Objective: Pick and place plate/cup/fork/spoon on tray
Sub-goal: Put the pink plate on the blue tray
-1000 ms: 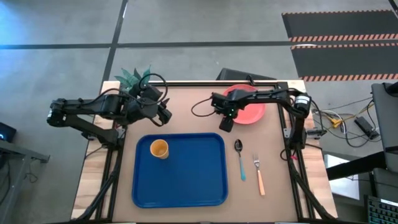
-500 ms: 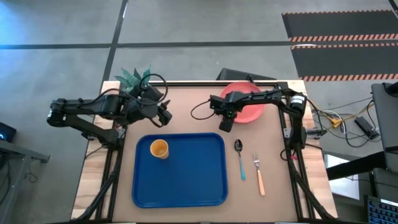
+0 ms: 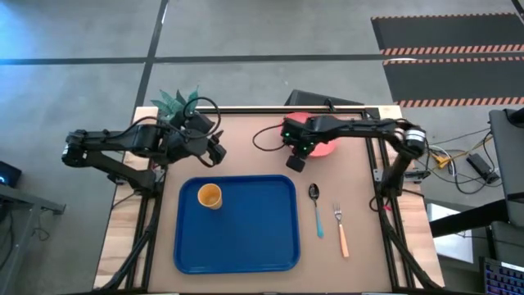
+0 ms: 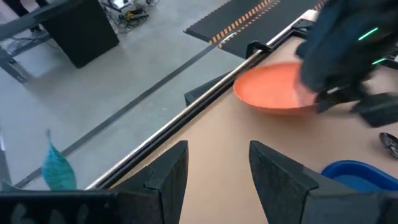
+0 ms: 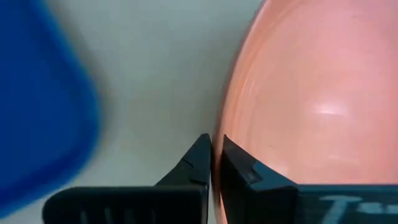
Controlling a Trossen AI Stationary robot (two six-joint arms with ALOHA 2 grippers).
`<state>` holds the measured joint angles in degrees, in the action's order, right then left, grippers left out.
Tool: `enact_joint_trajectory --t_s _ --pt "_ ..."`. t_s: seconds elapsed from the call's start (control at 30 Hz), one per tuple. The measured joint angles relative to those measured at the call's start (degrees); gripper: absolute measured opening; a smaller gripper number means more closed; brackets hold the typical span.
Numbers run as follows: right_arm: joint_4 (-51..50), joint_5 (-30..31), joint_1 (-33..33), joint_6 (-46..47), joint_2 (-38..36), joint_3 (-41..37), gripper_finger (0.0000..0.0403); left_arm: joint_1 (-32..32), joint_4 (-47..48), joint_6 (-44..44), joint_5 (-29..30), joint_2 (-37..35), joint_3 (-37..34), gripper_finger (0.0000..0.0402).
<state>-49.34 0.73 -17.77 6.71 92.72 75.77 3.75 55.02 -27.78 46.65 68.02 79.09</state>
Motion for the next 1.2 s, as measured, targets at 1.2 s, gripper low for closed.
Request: enact_joint_trajectory --t_s 1.2 --pt "23.5 2.2 40.7 33.4 10.3 11.8 0.0008 0.0 16.1 -0.3 -3.1 -8.5 0.0 0.0154"
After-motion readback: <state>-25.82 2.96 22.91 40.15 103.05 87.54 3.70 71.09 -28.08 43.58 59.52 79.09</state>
